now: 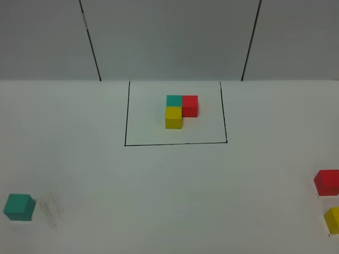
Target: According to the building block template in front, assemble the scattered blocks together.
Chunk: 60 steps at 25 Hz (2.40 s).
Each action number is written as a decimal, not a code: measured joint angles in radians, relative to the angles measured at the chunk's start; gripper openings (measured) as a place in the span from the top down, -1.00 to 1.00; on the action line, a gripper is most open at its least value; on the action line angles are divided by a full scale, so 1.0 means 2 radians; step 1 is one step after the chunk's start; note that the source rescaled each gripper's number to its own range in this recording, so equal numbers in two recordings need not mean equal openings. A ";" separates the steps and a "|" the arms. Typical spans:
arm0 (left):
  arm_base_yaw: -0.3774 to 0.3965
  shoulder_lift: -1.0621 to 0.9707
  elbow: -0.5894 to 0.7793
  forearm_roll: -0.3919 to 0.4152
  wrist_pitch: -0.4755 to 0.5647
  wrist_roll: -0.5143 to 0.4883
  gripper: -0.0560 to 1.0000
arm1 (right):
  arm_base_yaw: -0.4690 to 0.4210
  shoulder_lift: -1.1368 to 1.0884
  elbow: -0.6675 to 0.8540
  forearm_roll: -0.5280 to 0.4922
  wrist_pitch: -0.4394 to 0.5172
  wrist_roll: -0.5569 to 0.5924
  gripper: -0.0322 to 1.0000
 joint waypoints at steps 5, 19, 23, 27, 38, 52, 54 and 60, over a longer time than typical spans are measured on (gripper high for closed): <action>0.000 0.000 0.000 0.000 0.000 0.000 -0.51 | 0.000 0.000 0.000 0.000 0.000 0.000 0.94; 0.000 0.080 -0.030 0.029 -0.057 -0.082 -0.51 | 0.000 0.000 0.000 0.000 0.000 0.000 0.94; 0.000 0.172 -0.049 0.077 -0.084 -0.099 -0.51 | 0.000 0.000 0.000 0.000 0.000 0.000 0.94; 0.000 0.282 -0.061 0.120 -0.117 -0.100 -0.51 | 0.000 0.000 0.000 0.000 0.000 0.000 0.94; 0.000 0.566 -0.095 0.142 -0.238 -0.100 -0.51 | 0.000 0.000 0.000 0.000 0.000 0.000 0.94; 0.000 0.705 -0.096 0.105 -0.295 -0.064 -0.51 | 0.000 0.000 0.000 0.000 0.000 0.000 0.94; 0.000 0.711 -0.096 0.088 -0.300 -0.046 -0.51 | 0.000 0.000 0.000 0.000 0.000 0.000 0.94; 0.000 0.734 -0.096 0.038 -0.308 0.017 -0.51 | 0.000 0.000 0.000 0.000 0.000 0.000 0.94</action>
